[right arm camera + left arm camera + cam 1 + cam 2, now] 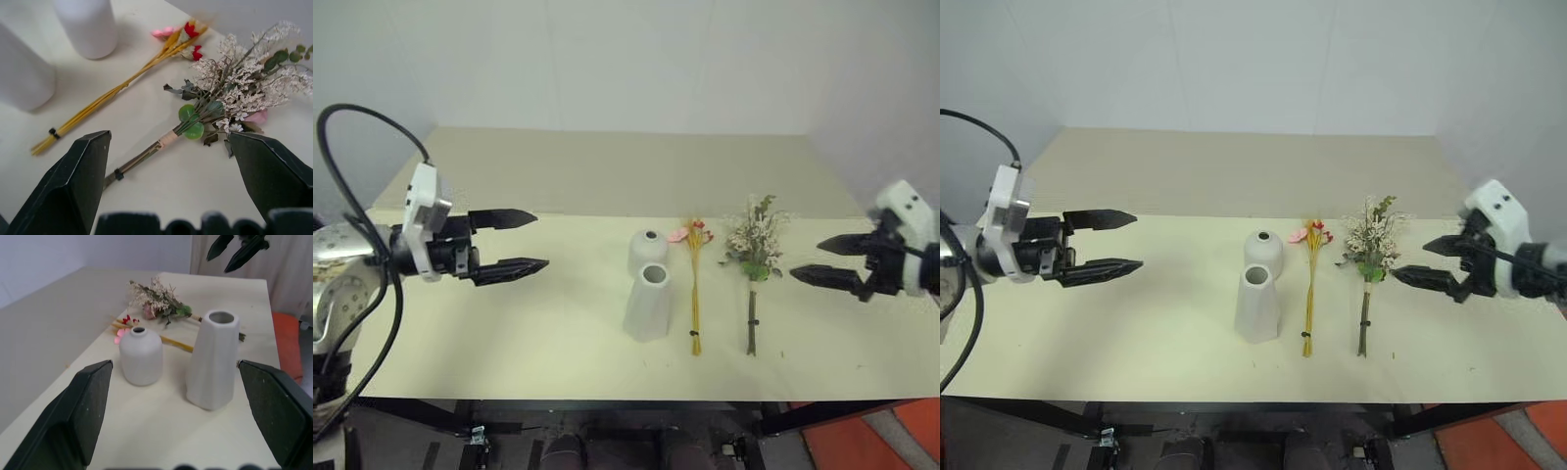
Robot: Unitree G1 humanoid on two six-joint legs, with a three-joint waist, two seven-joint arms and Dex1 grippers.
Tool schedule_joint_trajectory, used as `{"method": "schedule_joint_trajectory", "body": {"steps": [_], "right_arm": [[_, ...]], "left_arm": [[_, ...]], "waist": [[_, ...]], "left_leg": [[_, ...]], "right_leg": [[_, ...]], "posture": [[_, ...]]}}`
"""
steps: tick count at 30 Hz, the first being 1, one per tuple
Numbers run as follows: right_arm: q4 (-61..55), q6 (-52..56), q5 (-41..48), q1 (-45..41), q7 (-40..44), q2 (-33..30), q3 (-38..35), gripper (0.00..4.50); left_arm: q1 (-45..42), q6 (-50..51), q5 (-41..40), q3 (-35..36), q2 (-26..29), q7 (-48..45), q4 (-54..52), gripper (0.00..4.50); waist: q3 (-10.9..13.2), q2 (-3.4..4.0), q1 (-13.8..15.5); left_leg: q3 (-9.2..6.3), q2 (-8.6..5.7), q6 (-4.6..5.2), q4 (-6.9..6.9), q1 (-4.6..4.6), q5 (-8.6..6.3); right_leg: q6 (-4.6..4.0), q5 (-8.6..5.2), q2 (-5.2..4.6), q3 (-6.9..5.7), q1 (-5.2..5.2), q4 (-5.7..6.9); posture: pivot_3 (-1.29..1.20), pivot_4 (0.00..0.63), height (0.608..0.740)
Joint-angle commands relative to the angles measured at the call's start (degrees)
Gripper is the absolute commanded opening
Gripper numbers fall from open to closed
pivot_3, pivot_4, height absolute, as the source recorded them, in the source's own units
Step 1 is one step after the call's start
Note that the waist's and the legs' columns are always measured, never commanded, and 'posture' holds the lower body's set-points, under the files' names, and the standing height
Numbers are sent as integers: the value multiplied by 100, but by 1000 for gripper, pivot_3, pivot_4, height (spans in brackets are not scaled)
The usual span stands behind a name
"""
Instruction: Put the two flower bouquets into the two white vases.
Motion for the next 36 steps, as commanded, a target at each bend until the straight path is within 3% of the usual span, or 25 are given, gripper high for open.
{"method": "schedule_joint_trajectory", "body": {"steps": [1,5,12,23,26,36], "right_arm": [[225,1350,-29,-1018,-505,195,719,4500],[880,2476,-305,-2102,-939,700,1646,4500],[2380,2881,-733,-3020,-1508,1371,2917,4500],[3889,2503,-1398,-3378,-1945,2363,2810,4500],[4186,2261,-1529,-3458,-1985,2492,2711,3977],[4135,1990,-1616,-3376,-1924,2650,2348,503]], "left_arm": [[-511,-93,5,-144,-91,-177,155,4449],[-979,-120,140,-369,-297,-274,542,4449],[-1371,-186,364,-614,-503,-449,828,4449],[-1213,-219,395,-551,-500,-553,731,4449],[-1183,-232,404,-544,-495,-552,718,4500],[-1051,-238,406,-485,-456,-482,608,4500]], "waist": [[0,0,7],[0,0,15],[0,0,26],[0,0,6],[0,0,8],[0,0,5]], "left_leg": [[-2,0,0,0,-10,0],[-3,-2,0,0,-23,0],[-5,-6,2,1,-68,0],[-9,-6,3,4,-91,1],[-10,-6,3,6,-91,2],[-12,-6,3,8,-91,2]], "right_leg": [[0,1,0,-1,-6,-2],[0,4,0,-1,-15,-2],[2,44,0,-2,-57,1],[3,48,4,-2,-81,14],[5,49,5,-3,-81,15],[6,50,6,-3,-80,15]], "posture": [[0,150,740],[0,150,740],[0,150,740],[0,150,740],[0,150,740],[0,150,740]]}}
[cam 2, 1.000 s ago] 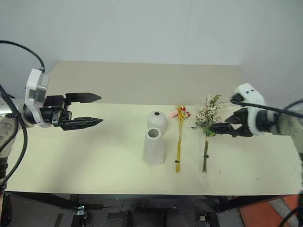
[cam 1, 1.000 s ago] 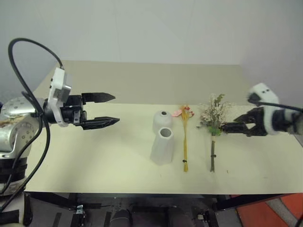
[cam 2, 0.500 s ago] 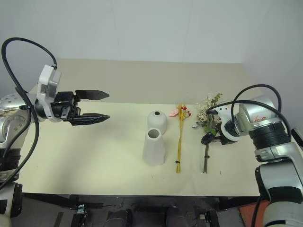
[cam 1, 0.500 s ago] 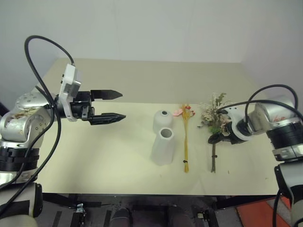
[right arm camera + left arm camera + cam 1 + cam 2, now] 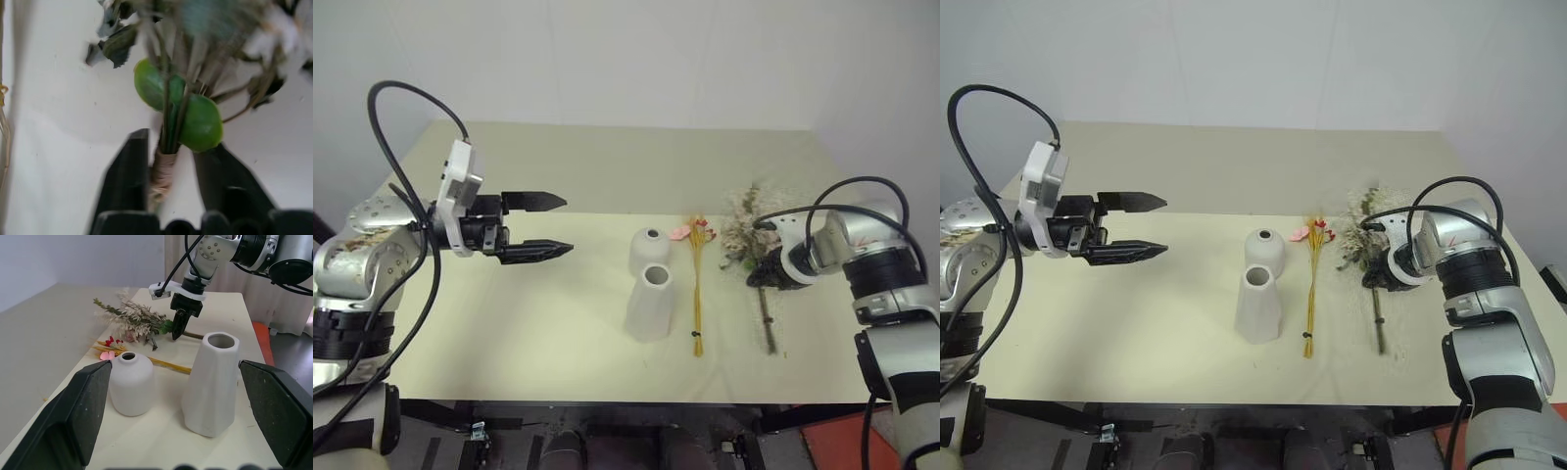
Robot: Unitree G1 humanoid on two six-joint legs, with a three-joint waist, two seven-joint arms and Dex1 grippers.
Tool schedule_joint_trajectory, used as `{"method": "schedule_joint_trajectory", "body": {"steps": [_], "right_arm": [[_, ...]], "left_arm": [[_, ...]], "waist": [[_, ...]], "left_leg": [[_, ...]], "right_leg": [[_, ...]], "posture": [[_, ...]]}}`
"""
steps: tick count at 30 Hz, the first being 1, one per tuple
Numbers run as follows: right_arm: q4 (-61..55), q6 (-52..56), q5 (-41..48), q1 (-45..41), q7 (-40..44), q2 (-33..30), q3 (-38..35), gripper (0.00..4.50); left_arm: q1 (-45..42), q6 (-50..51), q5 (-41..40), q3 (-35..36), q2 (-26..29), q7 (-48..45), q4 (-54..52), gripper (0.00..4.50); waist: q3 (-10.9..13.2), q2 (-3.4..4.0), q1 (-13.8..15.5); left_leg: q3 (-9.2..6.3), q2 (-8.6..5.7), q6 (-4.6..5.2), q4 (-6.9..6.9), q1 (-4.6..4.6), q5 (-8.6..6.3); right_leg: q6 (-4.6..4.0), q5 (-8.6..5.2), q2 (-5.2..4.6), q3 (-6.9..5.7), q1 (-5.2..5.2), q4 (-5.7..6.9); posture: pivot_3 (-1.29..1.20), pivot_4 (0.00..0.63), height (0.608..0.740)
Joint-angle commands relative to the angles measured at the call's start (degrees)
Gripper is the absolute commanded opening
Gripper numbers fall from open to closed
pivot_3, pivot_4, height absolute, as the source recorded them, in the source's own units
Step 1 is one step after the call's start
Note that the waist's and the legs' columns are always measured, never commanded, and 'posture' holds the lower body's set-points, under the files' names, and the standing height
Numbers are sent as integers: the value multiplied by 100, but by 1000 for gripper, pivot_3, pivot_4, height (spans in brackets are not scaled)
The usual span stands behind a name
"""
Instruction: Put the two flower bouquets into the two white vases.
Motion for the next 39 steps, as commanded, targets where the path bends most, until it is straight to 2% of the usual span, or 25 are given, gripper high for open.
{"method": "schedule_joint_trajectory", "body": {"steps": [1,8,13,16,19,24,30,34,39], "right_arm": [[-313,-75,-34,46,-1,-9,-291,216],[-1792,-965,-25,970,-476,58,-1563,193],[-2820,-1816,249,1237,-720,206,-2908,193],[-3556,-2481,648,1490,-434,368,-3456,193],[-4323,-2340,1537,1405,-112,617,-3909,193],[-5329,-2418,2431,1294,-83,1055,-3814,193],[-6000,-2405,3230,1249,-498,1640,-3604,193],[-6035,-2362,3870,1274,-607,1782,-3609,193],[-6087,-2373,4488,1541,-525,1611,-3510,193]], "left_arm": [[19,-97,27,198,108,8,-181,4500],[194,-35,7,243,147,95,-243,4500],[392,78,-69,281,173,131,-350,4500],[419,101,-67,281,167,137,-330,4500],[385,113,-58,251,157,108,-282,4500],[274,124,-10,176,118,55,-187,4500],[139,131,21,128,115,-11,-100,4500],[65,111,52,89,119,-76,-30,4500],[-5,87,92,53,97,-118,31,4500]], "waist": [[0,0,1],[0,0,10],[0,1,3],[0,1,5],[0,2,-17],[0,2,-13],[0,2,1],[0,2,11],[0,2,10]], "left_leg": [[0,0,0,0,0,0],[-3,0,0,0,-1,0],[-2,-1,0,1,0,0],[-6,5,0,1,2,0],[-6,6,0,0,4,0],[-6,6,0,1,12,0],[-7,6,1,2,23,1],[-7,6,1,2,22,1],[-8,6,1,2,21,2]], "right_leg": [[0,0,0,0,0,0],[1,0,0,-1,0,1],[3,0,0,1,0,4],[4,0,6,-3,2,4],[4,0,7,0,3,5],[0,-2,7,0,4,24],[-4,-9,8,0,3,47],[-9,-8,8,-1,4,46],[-9,-9,7,-2,4,46]], "posture": [[0,150,740],[0,150,740],[0,150,740],[0,150,740],[0,150,740],[0,150,740],[0,150,740],[0,150,740],[0,150,740]]}}
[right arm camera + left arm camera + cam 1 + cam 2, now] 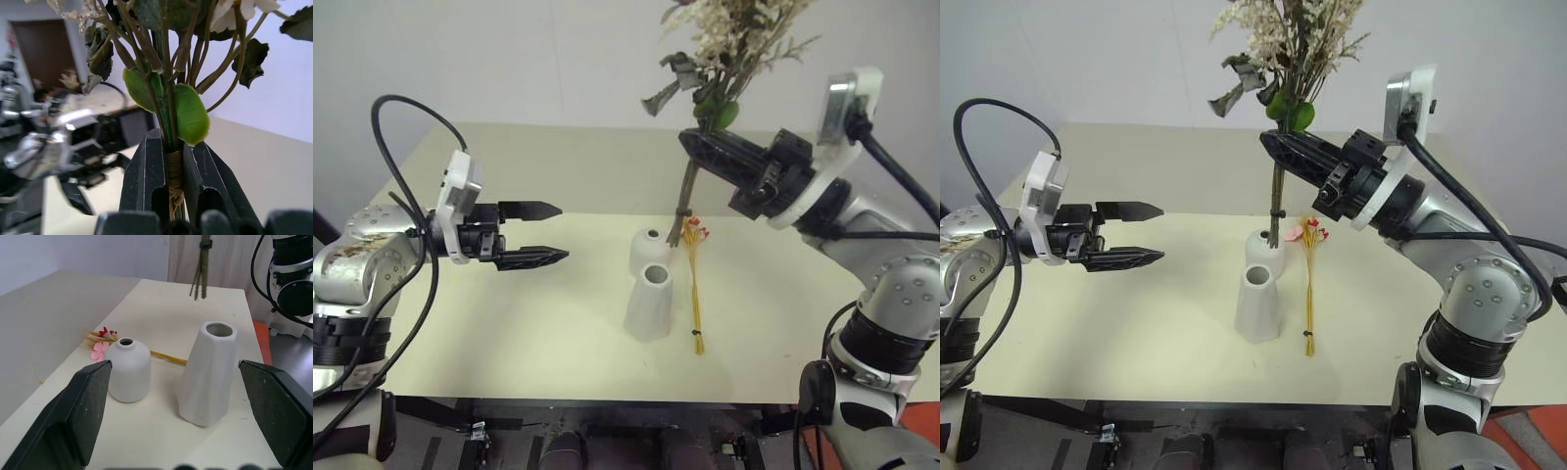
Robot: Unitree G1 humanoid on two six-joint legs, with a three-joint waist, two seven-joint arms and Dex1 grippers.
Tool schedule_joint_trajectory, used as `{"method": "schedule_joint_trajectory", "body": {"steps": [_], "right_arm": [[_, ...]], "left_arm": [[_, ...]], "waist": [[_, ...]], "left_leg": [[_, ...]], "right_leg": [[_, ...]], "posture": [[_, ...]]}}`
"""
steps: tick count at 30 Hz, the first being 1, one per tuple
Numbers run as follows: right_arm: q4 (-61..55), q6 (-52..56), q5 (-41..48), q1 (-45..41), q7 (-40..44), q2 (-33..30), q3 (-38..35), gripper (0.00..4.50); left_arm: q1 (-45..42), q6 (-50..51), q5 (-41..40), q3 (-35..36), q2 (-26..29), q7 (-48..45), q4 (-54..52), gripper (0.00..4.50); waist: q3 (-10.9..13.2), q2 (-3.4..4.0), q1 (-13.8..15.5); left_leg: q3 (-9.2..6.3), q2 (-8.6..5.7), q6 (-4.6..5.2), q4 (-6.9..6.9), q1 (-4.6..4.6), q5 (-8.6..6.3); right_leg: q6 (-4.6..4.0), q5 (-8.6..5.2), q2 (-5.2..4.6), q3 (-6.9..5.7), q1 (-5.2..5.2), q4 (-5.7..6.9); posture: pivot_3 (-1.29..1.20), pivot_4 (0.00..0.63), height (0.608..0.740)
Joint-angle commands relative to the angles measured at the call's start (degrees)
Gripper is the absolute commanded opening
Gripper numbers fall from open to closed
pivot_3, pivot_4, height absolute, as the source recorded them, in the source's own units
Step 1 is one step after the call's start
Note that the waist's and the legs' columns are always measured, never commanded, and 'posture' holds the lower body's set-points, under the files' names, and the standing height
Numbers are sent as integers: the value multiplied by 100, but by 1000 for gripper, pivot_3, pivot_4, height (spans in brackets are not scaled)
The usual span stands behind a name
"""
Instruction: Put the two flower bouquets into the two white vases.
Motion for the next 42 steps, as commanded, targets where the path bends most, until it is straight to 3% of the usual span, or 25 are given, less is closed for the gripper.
{"method": "schedule_joint_trajectory", "body": {"steps": [1,24,42], "right_arm": [[-199,-147,393,152,52,-168,31,193],[-64,-898,280,582,-87,-174,924,193],[-224,-1713,-942,1608,315,-67,1766,193]], "left_arm": [[-174,-79,46,52,26,-59,8,4500],[-146,-15,113,136,85,-90,-65,4500],[-150,-38,132,129,100,-106,-53,4500]], "waist": [[0,0,-3],[0,0,-3],[0,0,0]], "left_leg": [[0,0,0,0,0,0],[-1,1,1,0,2,0],[-1,1,1,0,1,1]], "right_leg": [[0,0,0,1,0,0],[1,-3,2,1,-1,1],[6,-6,2,0,-1,1]], "posture": [[0,150,740],[0,150,740],[0,150,740]]}}
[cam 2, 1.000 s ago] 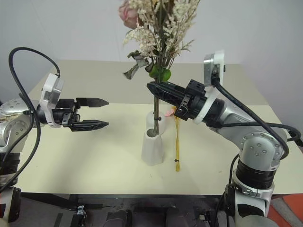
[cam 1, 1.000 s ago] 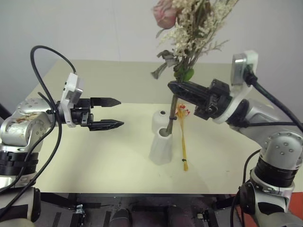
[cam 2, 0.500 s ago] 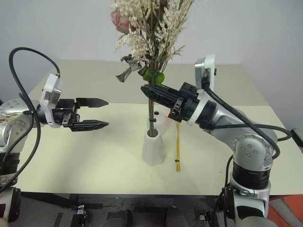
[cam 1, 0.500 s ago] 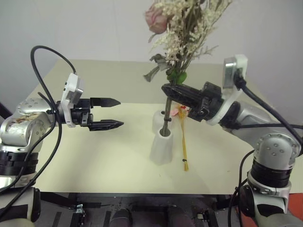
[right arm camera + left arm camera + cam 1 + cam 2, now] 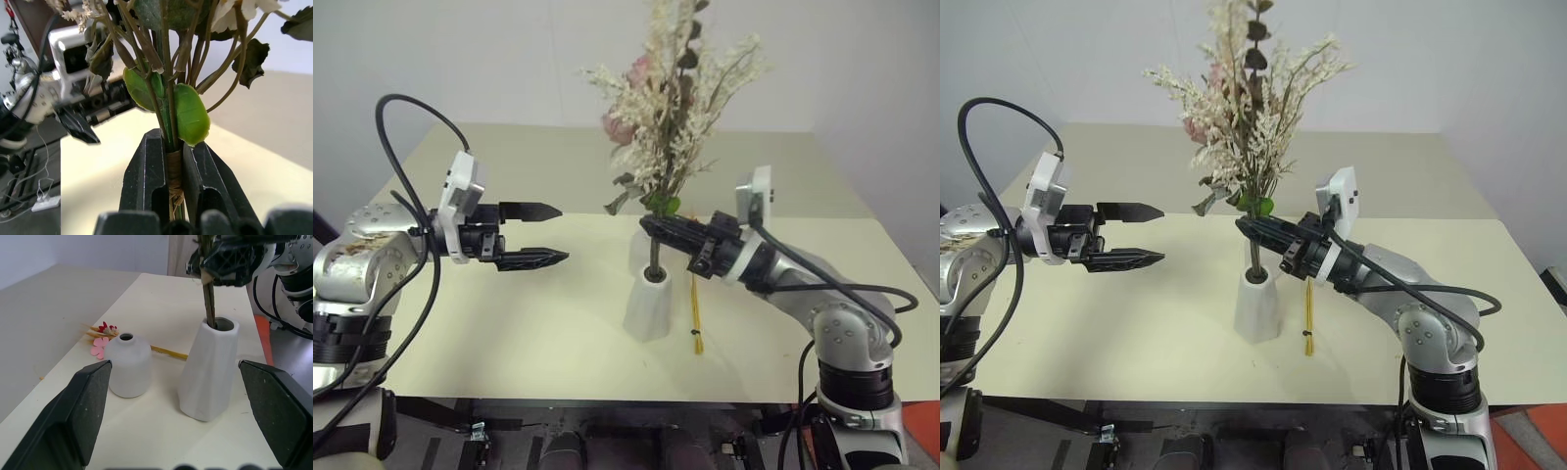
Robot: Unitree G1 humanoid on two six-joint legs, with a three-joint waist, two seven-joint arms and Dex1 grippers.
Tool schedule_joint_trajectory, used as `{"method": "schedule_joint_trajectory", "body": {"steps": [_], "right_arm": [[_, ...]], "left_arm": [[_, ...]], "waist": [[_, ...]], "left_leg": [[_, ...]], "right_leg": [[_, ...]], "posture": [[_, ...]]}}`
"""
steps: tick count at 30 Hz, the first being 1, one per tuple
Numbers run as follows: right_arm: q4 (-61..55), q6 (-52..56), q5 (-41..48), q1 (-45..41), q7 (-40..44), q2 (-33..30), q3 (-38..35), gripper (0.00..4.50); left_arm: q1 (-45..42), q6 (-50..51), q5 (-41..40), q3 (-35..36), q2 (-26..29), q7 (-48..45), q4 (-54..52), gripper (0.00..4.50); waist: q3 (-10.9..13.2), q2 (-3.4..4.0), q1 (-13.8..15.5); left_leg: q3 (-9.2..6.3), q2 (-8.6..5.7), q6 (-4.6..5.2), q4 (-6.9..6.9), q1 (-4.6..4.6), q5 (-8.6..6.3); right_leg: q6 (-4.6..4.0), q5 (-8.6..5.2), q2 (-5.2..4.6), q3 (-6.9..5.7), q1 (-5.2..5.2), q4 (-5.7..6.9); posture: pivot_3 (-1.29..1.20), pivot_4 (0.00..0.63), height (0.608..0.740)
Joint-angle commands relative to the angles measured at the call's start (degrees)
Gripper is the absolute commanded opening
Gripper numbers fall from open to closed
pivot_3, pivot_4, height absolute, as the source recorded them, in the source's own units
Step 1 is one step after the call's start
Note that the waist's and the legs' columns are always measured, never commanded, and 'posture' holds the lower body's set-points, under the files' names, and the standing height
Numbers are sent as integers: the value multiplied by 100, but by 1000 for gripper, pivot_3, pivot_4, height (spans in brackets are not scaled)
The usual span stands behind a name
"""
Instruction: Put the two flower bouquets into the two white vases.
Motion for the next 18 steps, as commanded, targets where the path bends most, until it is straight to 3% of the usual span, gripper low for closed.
{"method": "schedule_joint_trajectory", "body": {"steps": [1,2,8,15,18], "right_arm": [[-315,-276,-108,110,72,25,2,193],[-331,-293,-118,141,75,28,15,193],[-496,-469,-170,592,312,-162,-217,2199],[-614,-603,-87,1301,1288,-1164,-766,4477],[-418,-477,-151,1552,1657,-1765,-1010,4477]], "left_arm": [[-115,-45,-24,130,99,-45,-71,4500],[-118,-49,-20,128,101,-52,-61,4500],[-135,-43,-7,108,111,-79,-42,4500],[-164,-76,28,59,57,-110,32,4500],[-203,-120,58,15,-5,-126,101,4500]], "waist": [[0,0,1],[0,0,1],[0,0,1],[0,0,25],[0,-1,23]], "left_leg": [[0,0,0,0,0,0],[0,0,0,0,0,0],[0,0,0,0,0,0],[0,-2,0,2,2,0],[1,-1,0,2,10,0]], "right_leg": [[0,0,0,0,0,0],[1,-1,0,0,0,0],[6,-4,0,0,0,0],[26,-17,-2,0,5,-2],[28,-19,-1,0,9,-3]], "posture": [[0,150,740],[0,150,740],[0,150,740],[0,150,740],[0,150,740]]}}
